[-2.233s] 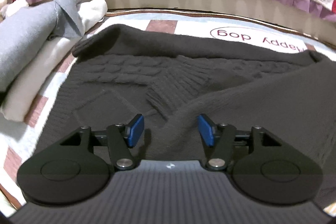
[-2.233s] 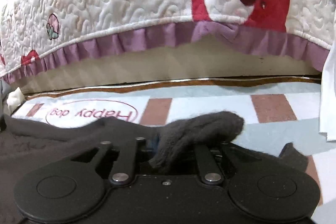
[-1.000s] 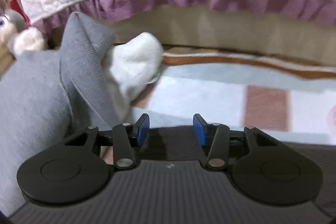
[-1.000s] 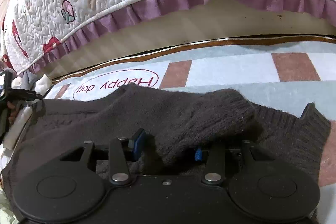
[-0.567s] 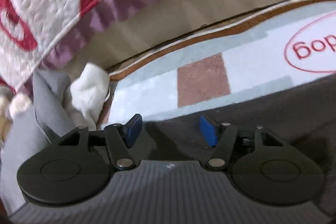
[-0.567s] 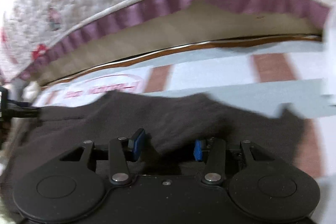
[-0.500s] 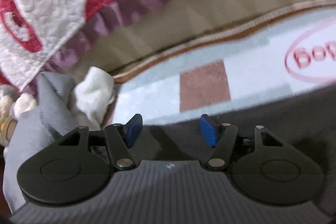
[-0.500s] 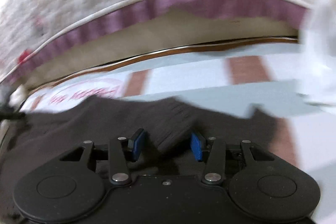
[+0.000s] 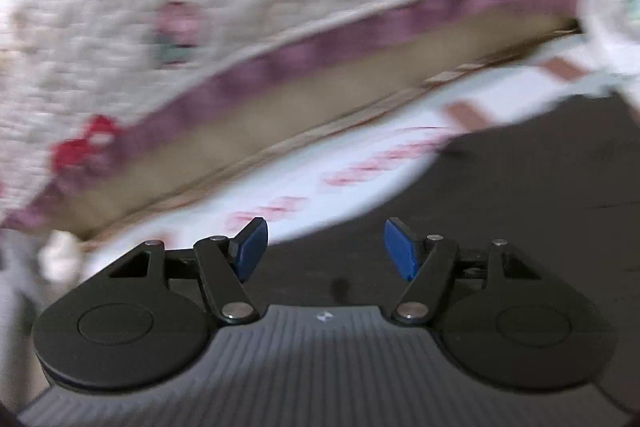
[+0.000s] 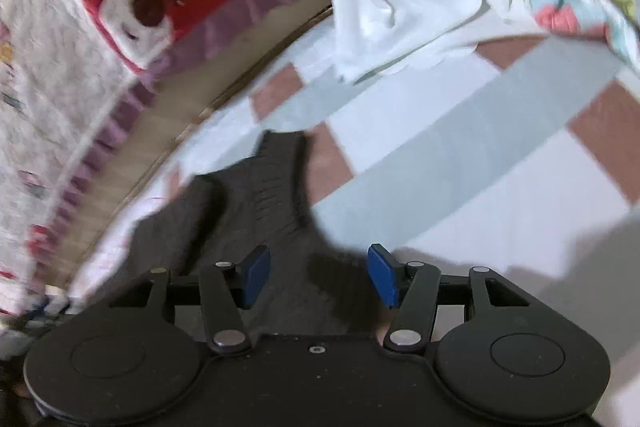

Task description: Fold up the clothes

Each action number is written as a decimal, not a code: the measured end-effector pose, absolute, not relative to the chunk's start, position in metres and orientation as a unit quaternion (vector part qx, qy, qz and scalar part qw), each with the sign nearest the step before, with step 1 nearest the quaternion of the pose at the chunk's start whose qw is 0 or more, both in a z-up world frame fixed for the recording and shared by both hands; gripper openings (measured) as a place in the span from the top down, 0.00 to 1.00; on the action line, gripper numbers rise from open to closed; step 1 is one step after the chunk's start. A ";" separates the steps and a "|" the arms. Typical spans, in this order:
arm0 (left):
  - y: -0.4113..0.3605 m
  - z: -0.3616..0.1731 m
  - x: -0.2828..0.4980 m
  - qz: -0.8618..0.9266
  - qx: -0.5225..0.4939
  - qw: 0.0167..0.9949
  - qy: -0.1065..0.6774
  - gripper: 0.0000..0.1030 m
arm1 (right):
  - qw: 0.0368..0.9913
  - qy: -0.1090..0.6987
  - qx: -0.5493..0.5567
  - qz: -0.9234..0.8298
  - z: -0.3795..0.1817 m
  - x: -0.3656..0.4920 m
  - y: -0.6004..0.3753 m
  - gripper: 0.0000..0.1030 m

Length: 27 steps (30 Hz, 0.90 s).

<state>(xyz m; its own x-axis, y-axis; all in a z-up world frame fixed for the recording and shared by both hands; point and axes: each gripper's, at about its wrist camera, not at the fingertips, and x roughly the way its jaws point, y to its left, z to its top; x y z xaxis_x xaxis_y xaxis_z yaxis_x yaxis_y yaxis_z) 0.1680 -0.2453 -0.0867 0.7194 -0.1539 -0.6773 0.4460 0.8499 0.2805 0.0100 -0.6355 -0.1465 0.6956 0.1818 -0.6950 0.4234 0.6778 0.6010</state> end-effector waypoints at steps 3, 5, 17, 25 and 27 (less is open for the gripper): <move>-0.271 -0.085 0.147 -0.225 0.185 0.884 0.365 0.38 | 0.820 0.373 0.433 -0.023 -0.141 -0.009 -0.626 0.41; -0.283 -0.084 0.135 -0.252 0.167 0.874 0.380 0.38 | 0.807 0.379 0.453 -0.014 -0.149 -0.026 -0.620 0.41; -0.287 -0.121 0.107 -0.290 0.080 0.808 0.507 0.41 | 0.801 0.338 0.495 0.002 -0.197 0.008 -0.601 0.49; -0.253 -0.137 0.085 -0.265 0.113 0.816 0.502 0.41 | 0.848 0.258 0.462 0.007 -0.170 0.010 -0.607 0.88; -0.243 -0.138 0.083 -0.273 0.102 0.818 0.496 0.41 | 0.843 0.276 0.462 -0.004 -0.176 0.016 -0.606 0.88</move>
